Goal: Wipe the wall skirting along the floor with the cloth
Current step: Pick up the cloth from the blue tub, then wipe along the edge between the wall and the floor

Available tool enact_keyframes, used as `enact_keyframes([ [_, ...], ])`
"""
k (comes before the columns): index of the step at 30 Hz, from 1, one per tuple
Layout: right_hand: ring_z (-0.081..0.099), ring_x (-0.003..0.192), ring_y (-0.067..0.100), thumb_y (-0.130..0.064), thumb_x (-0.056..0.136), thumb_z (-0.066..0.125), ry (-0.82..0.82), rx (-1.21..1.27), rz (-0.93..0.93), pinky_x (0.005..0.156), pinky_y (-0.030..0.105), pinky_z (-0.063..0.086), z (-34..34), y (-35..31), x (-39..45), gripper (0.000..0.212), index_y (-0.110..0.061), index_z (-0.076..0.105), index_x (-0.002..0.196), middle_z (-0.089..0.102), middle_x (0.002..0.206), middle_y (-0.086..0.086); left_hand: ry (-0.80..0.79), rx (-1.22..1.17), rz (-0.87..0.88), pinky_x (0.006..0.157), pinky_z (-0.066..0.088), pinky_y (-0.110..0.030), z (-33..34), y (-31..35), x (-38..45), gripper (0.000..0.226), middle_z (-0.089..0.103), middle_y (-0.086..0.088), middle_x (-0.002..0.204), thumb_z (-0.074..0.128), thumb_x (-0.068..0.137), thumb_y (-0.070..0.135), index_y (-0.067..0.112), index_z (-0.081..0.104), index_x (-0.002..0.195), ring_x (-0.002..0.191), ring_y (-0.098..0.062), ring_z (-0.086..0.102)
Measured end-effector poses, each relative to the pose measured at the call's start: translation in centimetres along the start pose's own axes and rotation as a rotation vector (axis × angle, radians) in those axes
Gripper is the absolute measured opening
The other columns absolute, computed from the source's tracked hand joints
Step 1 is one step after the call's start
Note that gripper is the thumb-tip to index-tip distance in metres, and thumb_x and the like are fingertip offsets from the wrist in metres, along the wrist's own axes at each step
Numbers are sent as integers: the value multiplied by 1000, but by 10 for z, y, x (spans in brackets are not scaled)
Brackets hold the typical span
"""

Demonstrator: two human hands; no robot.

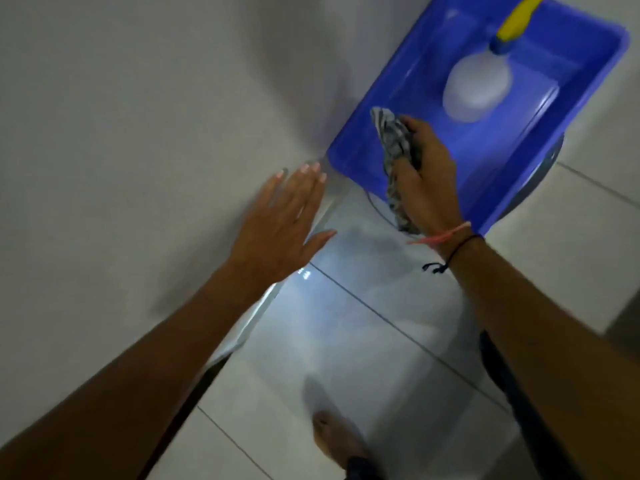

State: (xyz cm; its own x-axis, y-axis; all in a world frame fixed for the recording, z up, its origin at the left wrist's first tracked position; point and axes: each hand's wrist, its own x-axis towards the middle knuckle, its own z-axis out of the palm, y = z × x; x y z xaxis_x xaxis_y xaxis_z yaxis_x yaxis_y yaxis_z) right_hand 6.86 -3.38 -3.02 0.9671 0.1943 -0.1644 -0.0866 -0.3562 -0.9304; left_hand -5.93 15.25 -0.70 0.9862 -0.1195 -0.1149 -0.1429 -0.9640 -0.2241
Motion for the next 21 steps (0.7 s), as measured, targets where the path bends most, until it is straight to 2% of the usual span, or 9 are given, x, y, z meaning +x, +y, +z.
enact_keyframes([
  [3, 66, 87, 10, 1, 91, 50, 261, 408, 184, 84, 34, 58, 52, 14, -78, 42, -11, 64, 129, 73, 107, 8, 25, 109, 111, 125, 40, -59, 24, -18, -25, 80, 50, -30, 164, 43, 111, 53, -9, 52, 160, 152, -43, 50],
  [7, 68, 104, 31, -2, 100, 48, 367, 669, 568, 102, 47, 56, 152, 103, -157, 37, -12, 63, 133, 70, 125, 21, -5, 205, 128, 134, 23, -57, 76, -18, -38, 82, 29, -27, 176, 28, 114, 54, -5, 34, 170, 164, -39, 29],
  [10, 59, 88, 32, -3, 103, 48, 327, 810, 727, 83, 44, 51, 209, 173, -165, 29, -8, 63, 128, 67, 114, 35, 42, 301, 163, 134, 21, -58, 127, -11, -50, 70, 27, -28, 177, 41, 114, 34, -6, 34, 170, 164, -41, 28],
  [13, 54, 45, 14, 8, 99, 42, 296, 758, 669, 47, 22, 46, 240, 237, -150, 36, -18, 66, 104, 58, 74, 19, 31, 509, 253, 136, 10, -57, 173, -13, -60, 67, 14, -31, 179, 33, 114, 18, -10, 19, 173, 167, -43, 18],
  [15, 52, 40, 14, 9, 97, 40, 308, 725, 611, 42, 23, 45, 254, 265, -132, 39, -19, 65, 107, 56, 70, 17, -34, 680, 296, 133, -2, -58, 191, -16, -57, 67, 5, -34, 179, 21, 113, 13, -11, 7, 173, 167, -45, 11],
  [16, 59, 49, 25, 7, 97, 40, 311, 693, 585, 49, 33, 51, 263, 275, -122, 37, -14, 65, 114, 61, 78, 21, -76, 712, 298, 131, -7, -59, 195, -16, -52, 68, 6, -34, 179, 21, 112, 15, -10, 7, 173, 167, -45, 11],
  [18, 70, 90, 46, 7, 98, 42, 337, 610, 525, 83, 57, 57, 285, 290, -104, 39, -1, 62, 130, 70, 110, 30, -75, 766, 292, 128, -7, -61, 199, -12, -40, 73, 12, -32, 179, 29, 110, 27, -7, 15, 173, 167, -43, 14],
  [19, 68, 113, 46, 8, 97, 43, 311, 565, 486, 101, 57, 51, 296, 290, -95, 42, 3, 60, 135, 68, 127, 29, -32, 813, 280, 128, -5, -62, 202, -12, -34, 76, 15, -31, 179, 32, 108, 32, -6, 19, 173, 168, -42, 14],
  [21, 54, 141, 34, 5, 100, 43, 221, 520, 377, 120, 49, 38, 318, 285, -92, 47, 2, 53, 145, 56, 151, 21, 2, 878, 286, 127, -3, -64, 207, -12, -27, 76, 18, -30, 179, 37, 108, 31, -6, 22, 172, 168, -42, 15],
])
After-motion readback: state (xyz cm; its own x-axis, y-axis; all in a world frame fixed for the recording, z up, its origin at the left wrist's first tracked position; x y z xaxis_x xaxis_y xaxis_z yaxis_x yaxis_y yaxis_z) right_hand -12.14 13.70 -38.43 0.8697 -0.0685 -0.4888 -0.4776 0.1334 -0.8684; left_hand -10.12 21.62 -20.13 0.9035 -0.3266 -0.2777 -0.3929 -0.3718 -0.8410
